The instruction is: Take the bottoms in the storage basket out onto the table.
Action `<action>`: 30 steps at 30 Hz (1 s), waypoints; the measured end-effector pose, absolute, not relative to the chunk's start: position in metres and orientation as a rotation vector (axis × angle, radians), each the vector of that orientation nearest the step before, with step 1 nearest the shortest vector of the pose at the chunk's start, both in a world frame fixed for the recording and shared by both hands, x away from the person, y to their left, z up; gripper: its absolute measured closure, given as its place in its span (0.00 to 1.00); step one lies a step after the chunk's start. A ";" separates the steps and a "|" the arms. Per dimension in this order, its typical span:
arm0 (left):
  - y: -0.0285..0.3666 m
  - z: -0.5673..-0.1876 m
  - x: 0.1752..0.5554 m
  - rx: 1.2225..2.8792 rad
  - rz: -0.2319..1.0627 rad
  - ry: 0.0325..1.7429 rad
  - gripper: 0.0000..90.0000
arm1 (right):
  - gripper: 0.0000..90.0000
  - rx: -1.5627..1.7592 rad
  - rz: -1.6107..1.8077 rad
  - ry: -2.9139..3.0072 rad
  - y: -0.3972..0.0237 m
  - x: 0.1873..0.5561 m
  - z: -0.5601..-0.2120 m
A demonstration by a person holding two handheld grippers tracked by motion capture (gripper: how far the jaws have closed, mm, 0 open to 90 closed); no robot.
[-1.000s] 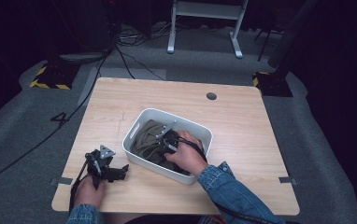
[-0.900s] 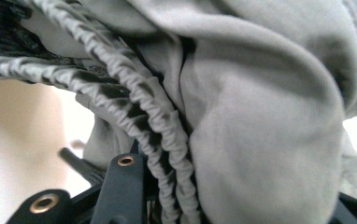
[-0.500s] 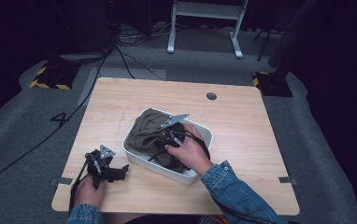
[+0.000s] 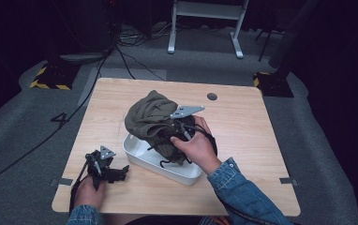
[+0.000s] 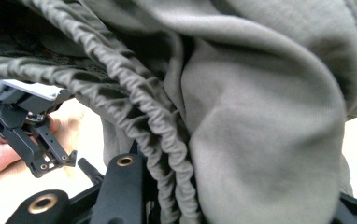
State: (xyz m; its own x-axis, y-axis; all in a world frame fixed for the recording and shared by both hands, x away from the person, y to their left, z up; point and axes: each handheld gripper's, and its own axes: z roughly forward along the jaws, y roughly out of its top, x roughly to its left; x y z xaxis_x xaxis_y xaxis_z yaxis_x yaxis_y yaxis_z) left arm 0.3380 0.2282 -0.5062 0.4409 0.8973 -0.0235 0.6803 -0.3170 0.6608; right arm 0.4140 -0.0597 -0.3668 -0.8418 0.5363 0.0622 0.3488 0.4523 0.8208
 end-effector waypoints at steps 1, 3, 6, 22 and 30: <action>0.228 -0.506 0.338 2.096 0.470 1.318 0.00 | 0.69 0.767 1.344 2.485 -0.063 0.414 -0.363; 0.228 -0.506 0.338 2.096 0.470 1.319 0.00 | 0.69 0.768 1.349 2.475 -0.066 0.413 -0.358; 0.228 -0.506 0.338 2.096 0.470 1.318 0.00 | 0.69 0.769 1.366 2.469 -0.071 0.412 -0.353; 0.228 -0.506 0.338 2.095 0.469 1.319 0.00 | 0.68 0.823 1.370 2.351 -0.124 0.417 -0.315; 0.228 -0.506 0.338 2.095 0.470 1.319 0.00 | 0.68 0.890 1.344 2.282 -0.157 0.425 -0.301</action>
